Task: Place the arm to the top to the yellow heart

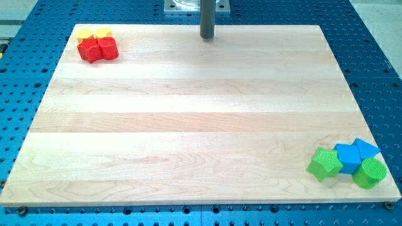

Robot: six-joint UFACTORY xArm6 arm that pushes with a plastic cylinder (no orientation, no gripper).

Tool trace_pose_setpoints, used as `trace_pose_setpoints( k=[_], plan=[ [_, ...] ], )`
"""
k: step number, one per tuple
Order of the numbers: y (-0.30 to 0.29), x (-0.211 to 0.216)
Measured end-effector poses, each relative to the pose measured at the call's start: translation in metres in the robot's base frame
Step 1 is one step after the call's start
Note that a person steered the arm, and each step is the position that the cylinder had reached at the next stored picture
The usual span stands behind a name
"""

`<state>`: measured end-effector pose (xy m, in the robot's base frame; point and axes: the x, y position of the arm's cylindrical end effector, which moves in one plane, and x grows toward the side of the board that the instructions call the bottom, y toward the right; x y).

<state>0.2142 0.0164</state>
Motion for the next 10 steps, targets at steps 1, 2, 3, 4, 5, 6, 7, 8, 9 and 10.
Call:
trace_pose_setpoints(
  k=[1, 2, 3, 4, 5, 6, 7, 8, 9, 10],
  plan=[
    [-0.05, -0.022],
    [-0.053, -0.022],
    [-0.055, -0.022],
    [-0.062, -0.022],
    [-0.075, -0.022],
    [-0.097, -0.022],
    [-0.117, -0.022],
    [-0.134, -0.022],
    [-0.148, -0.023],
    [-0.175, -0.023]
  ],
)
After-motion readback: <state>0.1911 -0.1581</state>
